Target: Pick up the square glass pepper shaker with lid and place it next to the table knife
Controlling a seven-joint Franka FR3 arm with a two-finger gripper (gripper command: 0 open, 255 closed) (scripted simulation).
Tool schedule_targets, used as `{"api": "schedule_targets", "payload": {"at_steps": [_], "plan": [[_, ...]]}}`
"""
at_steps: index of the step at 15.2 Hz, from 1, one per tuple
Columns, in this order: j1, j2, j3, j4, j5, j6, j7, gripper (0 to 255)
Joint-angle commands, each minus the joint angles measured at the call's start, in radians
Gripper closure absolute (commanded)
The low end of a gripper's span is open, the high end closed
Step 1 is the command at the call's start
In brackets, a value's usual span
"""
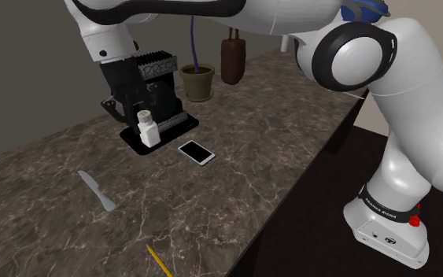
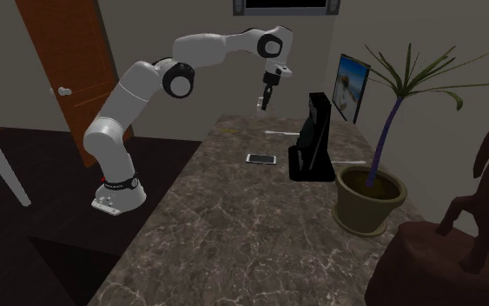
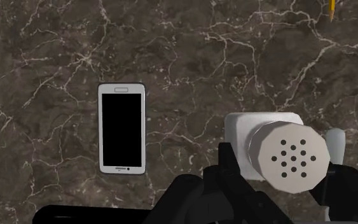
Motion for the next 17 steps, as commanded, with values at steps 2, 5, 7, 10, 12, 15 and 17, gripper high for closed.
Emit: {"api": "schedule_targets", "payload": {"at_steps": [2, 5, 7, 10, 12, 15, 17], "plan": [[-0.006, -0.028, 0.001, -0.086, 0.003, 0.059, 0.001, 255], [-0.013, -0.047, 0.002, -0.159, 0.005, 0.112, -0.002, 255], [-0.016, -0.055, 0.002, -0.200, 0.006, 0.145, -0.004, 255], [-0.020, -0.063, 0.001, -0.254, 0.007, 0.191, -0.007, 255], [-0.022, -0.066, 0.001, -0.286, 0.007, 0.219, -0.009, 255], [-0.025, -0.067, 0.001, -0.328, 0.007, 0.260, -0.011, 255], [-0.026, -0.066, 0.000, -0.353, 0.007, 0.287, -0.013, 255]]}}
